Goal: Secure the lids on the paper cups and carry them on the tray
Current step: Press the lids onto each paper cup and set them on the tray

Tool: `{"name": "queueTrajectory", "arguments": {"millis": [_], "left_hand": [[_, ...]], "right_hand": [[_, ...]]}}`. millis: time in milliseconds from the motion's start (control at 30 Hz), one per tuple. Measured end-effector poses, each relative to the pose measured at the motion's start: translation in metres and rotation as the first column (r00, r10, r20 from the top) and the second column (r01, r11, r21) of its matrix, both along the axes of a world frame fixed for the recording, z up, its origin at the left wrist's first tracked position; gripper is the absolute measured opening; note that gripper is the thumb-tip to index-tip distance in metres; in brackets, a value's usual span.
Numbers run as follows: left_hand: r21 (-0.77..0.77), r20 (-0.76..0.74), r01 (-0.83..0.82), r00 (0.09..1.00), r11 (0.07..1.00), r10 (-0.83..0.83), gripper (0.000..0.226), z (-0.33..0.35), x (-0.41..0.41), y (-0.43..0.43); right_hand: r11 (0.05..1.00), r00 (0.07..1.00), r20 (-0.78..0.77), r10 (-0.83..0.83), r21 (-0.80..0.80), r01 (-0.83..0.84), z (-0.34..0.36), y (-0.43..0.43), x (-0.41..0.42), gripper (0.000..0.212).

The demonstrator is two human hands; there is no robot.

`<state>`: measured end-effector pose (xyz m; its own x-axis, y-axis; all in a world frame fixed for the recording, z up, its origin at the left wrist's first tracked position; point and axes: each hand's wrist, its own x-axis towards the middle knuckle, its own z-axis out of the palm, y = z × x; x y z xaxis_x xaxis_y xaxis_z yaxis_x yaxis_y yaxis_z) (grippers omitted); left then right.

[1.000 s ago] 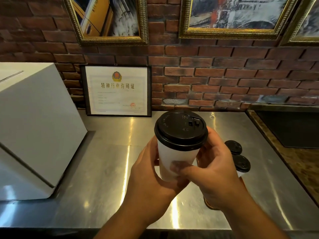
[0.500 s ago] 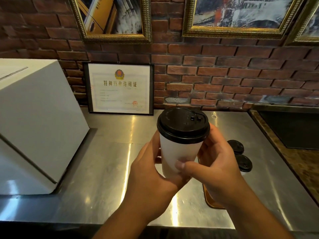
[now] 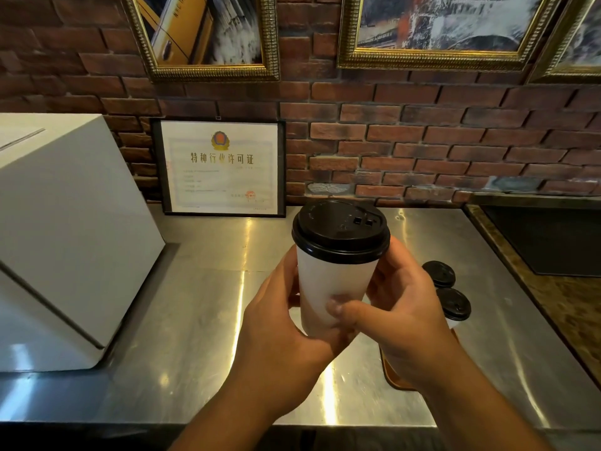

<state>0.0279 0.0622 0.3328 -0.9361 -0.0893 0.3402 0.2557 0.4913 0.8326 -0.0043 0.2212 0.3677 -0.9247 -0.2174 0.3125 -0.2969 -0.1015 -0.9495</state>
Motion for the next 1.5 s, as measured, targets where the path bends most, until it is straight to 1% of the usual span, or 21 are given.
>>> {"name": "queueTrajectory", "arguments": {"millis": [167,233,333,433,533,633,833,967,1033,1100,1267,1367,1500], "left_hand": [[-0.002,-0.016,0.013,1.000,1.000,-0.013,0.100,0.001,0.002,0.003],[0.005,-0.023,0.008,1.000,1.000,-0.008,0.097,0.003,0.002,0.003],[0.019,-0.013,-0.001,1.000,1.000,0.001,0.093,0.007,0.003,0.002],[0.022,-0.016,0.000,1.000,1.000,0.001,0.095,0.007,0.002,0.002],[0.013,-0.017,0.004,1.000,1.000,-0.004,0.101,0.007,0.002,0.005],[0.025,-0.017,0.008,1.000,1.000,-0.008,0.098,0.006,0.002,0.006],[0.020,-0.020,-0.006,1.000,1.000,0.007,0.097,0.007,0.002,0.006],[0.034,-0.013,0.004,1.000,0.999,-0.004,0.106,0.006,0.002,0.006],[0.031,-0.013,0.008,1.000,0.999,-0.008,0.113,0.005,0.003,0.006],[0.026,-0.016,0.013,1.000,1.000,-0.013,0.115,0.004,0.005,0.006],[0.038,-0.008,0.014,1.000,0.999,-0.014,0.112,0.008,0.006,0.005],[0.043,-0.014,0.023,1.000,0.999,-0.023,0.110,0.008,0.006,0.007],[0.070,-0.003,-0.019,1.000,0.997,0.019,0.105,0.008,0.006,0.008]], "right_hand": [[0.998,0.998,0.003,-0.060,-0.021,0.060,0.001,-0.001,0.000,0.081],[0.998,0.998,-0.004,-0.067,-0.016,0.067,0.001,-0.001,0.000,0.083],[0.999,0.999,-0.009,-0.047,0.004,0.047,0.002,-0.001,0.000,0.081],[1.000,1.000,0.002,-0.021,0.002,0.021,0.004,-0.001,0.001,0.076],[0.999,0.999,0.011,-0.053,0.004,0.053,0.006,-0.001,0.002,0.078],[0.998,0.998,0.017,-0.064,0.012,0.064,0.008,-0.001,0.002,0.082],[1.000,1.000,0.028,-0.007,0.021,0.006,0.012,0.000,0.004,0.077],[0.998,0.998,0.038,-0.051,0.026,0.050,0.011,0.001,0.003,0.080],[0.997,0.997,0.025,-0.069,0.037,0.068,0.010,0.002,0.004,0.078],[0.997,0.998,0.015,-0.069,0.035,0.068,0.009,0.003,0.004,0.075],[1.000,1.000,0.012,-0.014,0.017,0.014,0.007,0.005,0.003,0.070],[0.999,0.999,0.015,-0.040,0.018,0.040,0.008,0.007,0.002,0.072],[0.997,0.997,0.026,-0.069,0.034,0.068,0.006,0.006,0.002,0.077]]}}
